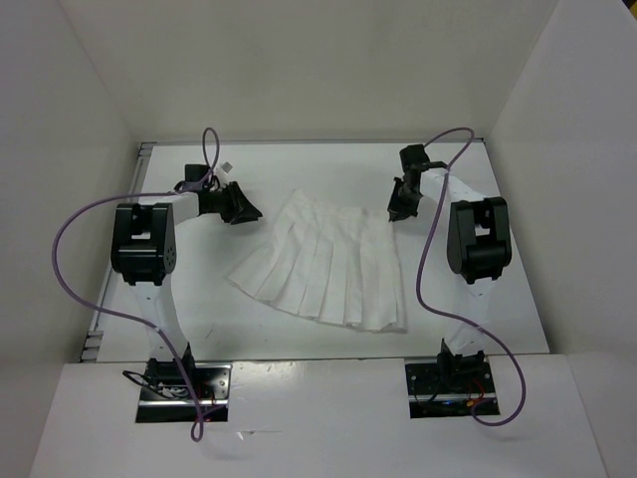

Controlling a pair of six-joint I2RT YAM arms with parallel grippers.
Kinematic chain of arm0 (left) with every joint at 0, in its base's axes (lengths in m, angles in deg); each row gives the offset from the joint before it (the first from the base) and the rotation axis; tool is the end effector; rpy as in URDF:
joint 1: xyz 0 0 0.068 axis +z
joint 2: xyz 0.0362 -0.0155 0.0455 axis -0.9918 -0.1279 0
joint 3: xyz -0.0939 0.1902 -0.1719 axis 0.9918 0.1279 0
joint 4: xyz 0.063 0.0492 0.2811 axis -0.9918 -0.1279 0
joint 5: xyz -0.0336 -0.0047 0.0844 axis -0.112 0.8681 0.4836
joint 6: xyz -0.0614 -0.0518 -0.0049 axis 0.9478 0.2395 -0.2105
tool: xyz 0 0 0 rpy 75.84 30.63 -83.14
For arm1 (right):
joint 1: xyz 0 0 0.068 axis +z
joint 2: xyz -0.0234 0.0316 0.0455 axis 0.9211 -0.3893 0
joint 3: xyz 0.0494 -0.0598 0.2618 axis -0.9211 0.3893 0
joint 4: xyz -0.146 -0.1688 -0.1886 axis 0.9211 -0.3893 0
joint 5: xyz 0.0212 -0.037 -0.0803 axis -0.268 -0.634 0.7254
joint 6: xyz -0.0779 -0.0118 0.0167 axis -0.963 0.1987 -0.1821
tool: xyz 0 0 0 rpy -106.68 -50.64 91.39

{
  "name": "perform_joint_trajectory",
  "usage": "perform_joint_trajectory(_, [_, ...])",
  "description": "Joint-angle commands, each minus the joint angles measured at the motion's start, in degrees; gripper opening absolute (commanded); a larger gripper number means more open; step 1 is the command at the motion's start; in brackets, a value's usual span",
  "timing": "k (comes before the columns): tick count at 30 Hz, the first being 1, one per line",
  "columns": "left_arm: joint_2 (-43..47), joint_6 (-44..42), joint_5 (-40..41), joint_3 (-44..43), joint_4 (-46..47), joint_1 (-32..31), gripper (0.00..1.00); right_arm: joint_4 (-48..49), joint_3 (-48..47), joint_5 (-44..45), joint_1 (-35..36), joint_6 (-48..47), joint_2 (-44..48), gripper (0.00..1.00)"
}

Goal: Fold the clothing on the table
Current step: Flatten the skirt out

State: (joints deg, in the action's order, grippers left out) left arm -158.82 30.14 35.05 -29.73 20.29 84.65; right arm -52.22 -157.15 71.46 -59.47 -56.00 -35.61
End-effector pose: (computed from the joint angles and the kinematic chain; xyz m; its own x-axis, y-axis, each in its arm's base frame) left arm 0.4753 -0.0291 0.1071 -0.8471 -0.4284 -0.3144 -0.0383 0.6395 -0.7679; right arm 0.4661 0.0662 0.1326 -0.8946 0.3000 -0.3311 0.2408 0.9480 0.2082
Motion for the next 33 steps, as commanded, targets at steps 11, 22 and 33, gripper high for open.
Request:
perform_joint_trajectory(11, [-11.2,-6.7,-10.0,-21.6,-1.6,-4.9,0.73,0.2,0.4,0.2,1.0,0.0,-0.3,0.0])
perform_joint_trajectory(22, [-17.9,-10.4,-3.7,-26.7,-4.5,-10.2,0.68,-0.4,0.9,0.2,1.5,0.0,-0.3,0.0])
perform_joint_trajectory(33, [-17.4,-6.7,-0.5,-24.7,-2.2,-12.9,0.0,-0.4,1.4,1.4,2.1,0.0,1.0,0.0])
